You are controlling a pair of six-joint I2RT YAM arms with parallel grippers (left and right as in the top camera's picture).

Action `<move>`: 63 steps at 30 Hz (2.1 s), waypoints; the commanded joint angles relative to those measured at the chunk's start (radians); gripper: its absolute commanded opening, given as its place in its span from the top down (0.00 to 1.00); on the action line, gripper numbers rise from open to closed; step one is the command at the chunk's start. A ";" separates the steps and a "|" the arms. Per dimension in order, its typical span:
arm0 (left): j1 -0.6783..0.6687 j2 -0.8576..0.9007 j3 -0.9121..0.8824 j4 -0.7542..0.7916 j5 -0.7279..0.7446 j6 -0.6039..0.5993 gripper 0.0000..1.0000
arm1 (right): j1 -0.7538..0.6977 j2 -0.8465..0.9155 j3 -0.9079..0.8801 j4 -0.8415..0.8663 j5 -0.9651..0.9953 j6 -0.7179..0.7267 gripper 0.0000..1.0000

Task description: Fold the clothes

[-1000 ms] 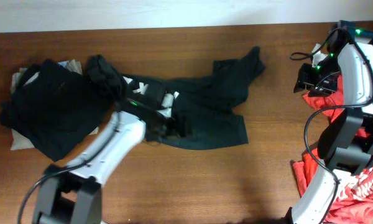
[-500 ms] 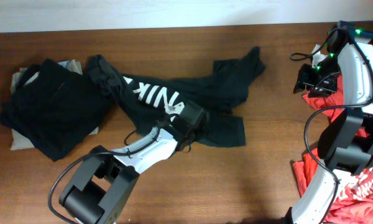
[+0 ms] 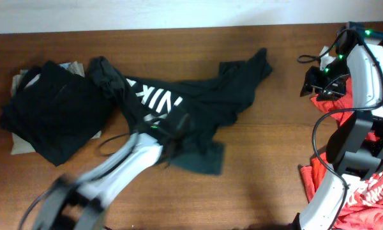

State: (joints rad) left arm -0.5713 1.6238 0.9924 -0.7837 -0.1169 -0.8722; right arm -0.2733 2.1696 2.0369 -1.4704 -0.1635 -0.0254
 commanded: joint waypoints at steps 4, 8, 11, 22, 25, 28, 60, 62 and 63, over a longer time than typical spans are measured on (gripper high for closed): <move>0.253 -0.619 -0.003 -0.454 -0.111 0.108 1.00 | 0.109 -0.021 -0.066 -0.025 -0.184 -0.103 0.45; 0.385 -0.797 -0.003 -0.453 -0.177 0.120 1.00 | 0.211 -0.020 -0.188 0.064 -0.183 -0.041 0.45; 0.405 -0.783 -0.003 -0.468 -0.175 0.134 1.00 | 0.207 -0.020 -0.314 0.188 -0.115 0.093 0.45; 0.405 -0.656 -0.003 -0.462 -0.160 0.134 1.00 | 0.142 -0.020 -0.444 0.239 0.049 0.251 0.38; 0.405 -0.656 -0.003 -0.458 -0.160 0.134 1.00 | 0.143 -0.020 -0.519 0.333 0.021 0.251 0.37; 0.405 -0.656 -0.003 -0.458 -0.160 0.134 1.00 | 0.143 -0.020 -0.535 0.358 -0.085 0.193 0.40; 0.756 -0.440 0.933 -0.346 0.525 0.599 1.00 | -0.227 -0.516 0.389 -0.197 -0.076 0.126 0.96; 0.756 -0.440 0.955 -0.356 0.525 0.607 1.00 | -0.226 -0.575 0.389 -0.155 -0.076 0.126 0.96; 0.756 -0.433 0.955 -0.359 0.525 0.609 1.00 | -0.226 -0.580 0.389 -0.147 -0.076 0.126 0.96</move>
State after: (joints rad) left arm 0.1772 1.1892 1.9213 -1.1412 0.3912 -0.2932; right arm -0.4904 1.6325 2.4073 -1.6455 -0.2379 0.1043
